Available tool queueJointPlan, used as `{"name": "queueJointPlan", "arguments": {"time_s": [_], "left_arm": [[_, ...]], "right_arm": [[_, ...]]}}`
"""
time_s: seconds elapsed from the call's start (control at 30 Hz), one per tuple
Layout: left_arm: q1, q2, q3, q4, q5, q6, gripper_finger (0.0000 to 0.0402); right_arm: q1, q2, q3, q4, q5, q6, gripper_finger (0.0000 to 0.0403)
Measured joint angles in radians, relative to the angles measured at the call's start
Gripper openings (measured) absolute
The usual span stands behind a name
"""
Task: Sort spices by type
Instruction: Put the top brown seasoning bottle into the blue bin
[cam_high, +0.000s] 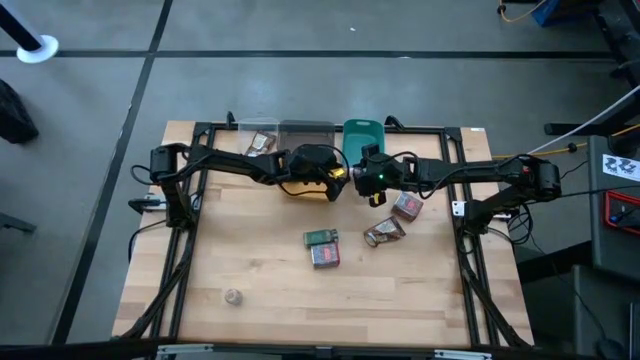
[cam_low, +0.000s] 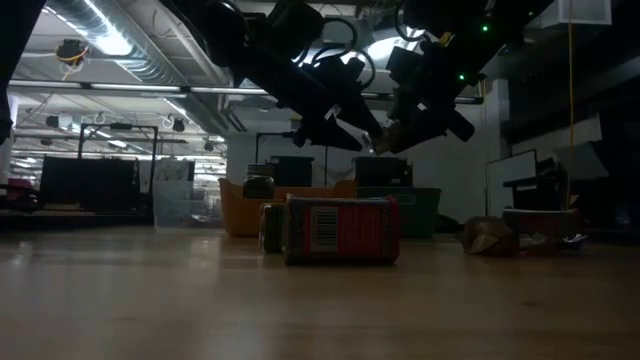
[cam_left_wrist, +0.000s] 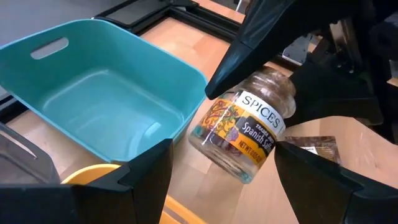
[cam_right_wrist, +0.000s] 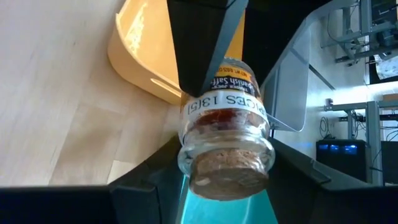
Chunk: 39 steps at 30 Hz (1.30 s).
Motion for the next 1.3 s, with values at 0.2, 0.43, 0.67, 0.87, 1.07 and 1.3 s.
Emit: {"name": "queueJointPlan", "arguments": {"time_s": [0.2,0.43,0.67,0.87,1.07,1.3], "left_arm": [[0.005,0.000,0.001,0.047,-0.004,0.007,0.0263],[0.037,0.000,0.001,0.044,0.003,-0.006,0.0263],[0.062,0.012,0.001,0.102,-0.009,-0.009,0.0263],[0.082,0.028,0.001,0.144,-0.005,-0.003,0.0263],[0.103,0.028,0.001,0.146,-0.005,-0.008,0.0263],[0.108,0.028,0.001,0.146,-0.002,-0.001,0.0263]], "right_arm": [[0.000,0.000,0.000,0.001,0.039,-0.003,0.0185],[-0.003,0.001,0.000,0.000,0.065,-0.010,0.0190],[-0.061,0.001,0.000,0.006,0.057,-0.013,0.0177],[-0.135,0.001,0.000,0.004,0.052,-0.014,0.0197],[-0.241,0.001,0.000,0.002,-0.001,-0.015,0.0173],[-0.383,0.001,0.000,0.002,-0.128,-0.015,0.0195]]}}
